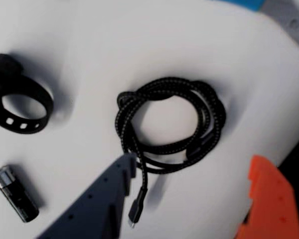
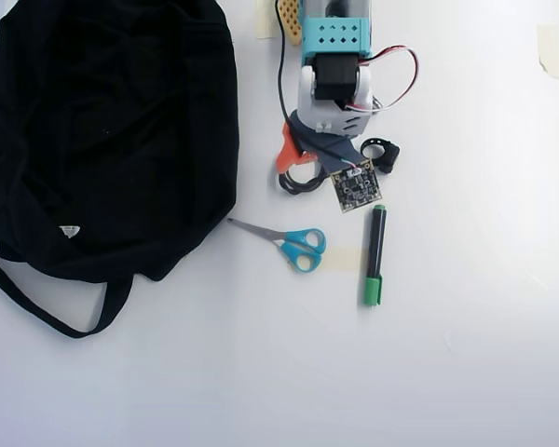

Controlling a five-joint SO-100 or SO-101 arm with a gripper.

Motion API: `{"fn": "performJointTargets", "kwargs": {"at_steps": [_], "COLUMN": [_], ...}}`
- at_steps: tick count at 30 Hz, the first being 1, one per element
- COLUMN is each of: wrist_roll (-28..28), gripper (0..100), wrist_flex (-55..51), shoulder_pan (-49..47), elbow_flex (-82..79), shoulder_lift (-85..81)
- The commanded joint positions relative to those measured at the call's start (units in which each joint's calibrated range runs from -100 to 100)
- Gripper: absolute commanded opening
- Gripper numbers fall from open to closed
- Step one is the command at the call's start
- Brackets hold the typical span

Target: Put the cable into the black bag

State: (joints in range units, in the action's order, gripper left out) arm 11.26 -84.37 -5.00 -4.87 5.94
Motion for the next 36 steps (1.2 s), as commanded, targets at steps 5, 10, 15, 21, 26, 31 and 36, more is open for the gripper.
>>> {"fn": "performJointTargets", "kwargs": {"at_steps": [5, 10, 15, 21, 26, 31, 36], "wrist_roll": [0.33, 0.38, 0.38, 0.59, 0.65, 0.65, 0.65], "gripper": [29, 29, 29, 29, 29, 29, 29], "wrist_flex": [1.43, 4.70, 9.26, 12.28, 15.81, 19.86, 20.37], "shoulder_pan": [-0.01, -0.01, 0.06, 0.28, 0.36, 0.43, 0.51], "elbow_flex": [-0.16, -3.66, -7.61, -11.12, -14.62, -17.41, -17.50], "shoulder_lift": [0.21, 0.21, 0.12, 0.04, 0.04, 0.04, -0.29]}}
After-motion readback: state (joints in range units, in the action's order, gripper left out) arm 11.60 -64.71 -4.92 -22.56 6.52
